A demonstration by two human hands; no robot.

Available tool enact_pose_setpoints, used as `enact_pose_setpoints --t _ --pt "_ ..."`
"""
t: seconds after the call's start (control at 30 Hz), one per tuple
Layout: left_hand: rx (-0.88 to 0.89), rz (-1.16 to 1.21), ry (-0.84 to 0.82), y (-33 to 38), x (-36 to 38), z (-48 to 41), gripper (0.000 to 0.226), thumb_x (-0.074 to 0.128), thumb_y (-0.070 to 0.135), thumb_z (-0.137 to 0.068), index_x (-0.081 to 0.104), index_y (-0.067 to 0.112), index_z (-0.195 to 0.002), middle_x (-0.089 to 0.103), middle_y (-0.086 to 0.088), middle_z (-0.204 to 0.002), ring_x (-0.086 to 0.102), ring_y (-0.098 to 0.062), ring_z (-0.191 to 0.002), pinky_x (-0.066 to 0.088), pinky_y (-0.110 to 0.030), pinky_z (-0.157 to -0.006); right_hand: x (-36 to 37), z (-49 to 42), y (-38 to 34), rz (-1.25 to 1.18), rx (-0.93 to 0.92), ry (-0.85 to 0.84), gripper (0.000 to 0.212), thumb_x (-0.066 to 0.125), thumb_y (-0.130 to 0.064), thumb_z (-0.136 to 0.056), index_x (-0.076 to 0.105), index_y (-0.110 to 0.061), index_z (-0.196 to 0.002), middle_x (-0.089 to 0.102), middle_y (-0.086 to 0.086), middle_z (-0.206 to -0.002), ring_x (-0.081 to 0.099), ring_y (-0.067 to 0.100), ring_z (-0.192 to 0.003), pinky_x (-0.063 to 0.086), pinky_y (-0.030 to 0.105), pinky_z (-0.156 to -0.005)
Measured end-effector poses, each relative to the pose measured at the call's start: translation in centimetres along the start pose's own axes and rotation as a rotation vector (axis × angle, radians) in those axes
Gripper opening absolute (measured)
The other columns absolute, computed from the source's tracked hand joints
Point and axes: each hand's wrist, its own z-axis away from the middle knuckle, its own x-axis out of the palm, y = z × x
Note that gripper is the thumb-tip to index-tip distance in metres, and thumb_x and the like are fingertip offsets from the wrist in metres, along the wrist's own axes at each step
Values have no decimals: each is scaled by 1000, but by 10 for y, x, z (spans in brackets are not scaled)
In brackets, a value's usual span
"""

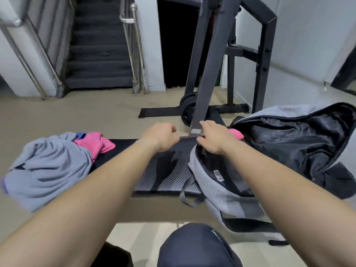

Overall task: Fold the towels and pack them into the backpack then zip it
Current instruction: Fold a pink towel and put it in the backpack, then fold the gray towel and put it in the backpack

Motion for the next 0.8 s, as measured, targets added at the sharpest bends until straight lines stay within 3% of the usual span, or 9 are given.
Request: enact_pose_setpoints --t 0.3,0.47,0.67,0.8 --pt "-208 -92 63 -143 -44 95 38 61 33 -91 60 23 -128 65 -1 -127 60 -25 -114 51 -38 -94 16 -9 -175 49 -292 -17 56 44 -40 -99 38 -14 -148 41 12 -149 48 37 -129 39 47 -108" --pt "-317 -101 198 -218 -50 129 34 56 27 -91 61 24 -125 61 -1 -128 59 -26 -111 49 -35 -79 49 -28 -246 33 -380 -74 60 46 -41 -98 34 -16 -151 39 12 -150 47 37 -131 38 46 -109" --pt "-444 -39 370 -284 -37 138 38 53 24 -93 56 22 -131 50 -4 -136 44 -27 -126 49 -41 -80 89 -66 -310 -31 -482 -101 62 47 -38 -97 32 -16 -153 38 12 -152 41 34 -135 37 45 -109" --pt "-505 -22 456 -317 -26 136 38 55 25 -91 55 23 -130 46 -2 -139 40 -26 -125 47 -39 -82 107 -92 -342 -117 -531 -4 62 47 -38 -98 30 -19 -154 40 8 -152 39 32 -137 38 46 -109"
